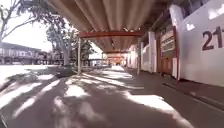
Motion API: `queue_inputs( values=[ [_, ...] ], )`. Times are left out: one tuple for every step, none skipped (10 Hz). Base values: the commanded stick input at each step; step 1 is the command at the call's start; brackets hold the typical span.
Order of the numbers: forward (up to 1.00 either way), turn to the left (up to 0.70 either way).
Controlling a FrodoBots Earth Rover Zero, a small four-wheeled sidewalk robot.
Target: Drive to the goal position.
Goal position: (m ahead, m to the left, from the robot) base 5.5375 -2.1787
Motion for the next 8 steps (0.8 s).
queue_inputs(
  values=[
    [0.7, 0.0],
    [0.7, 0.0],
    [0.7, 0.0],
    [0.7, 0.0],
    [0.7, 0.0],
    [0.7, 0.0],
    [0.7, 0.0],
    [0.7, 0.0]
  ],
)
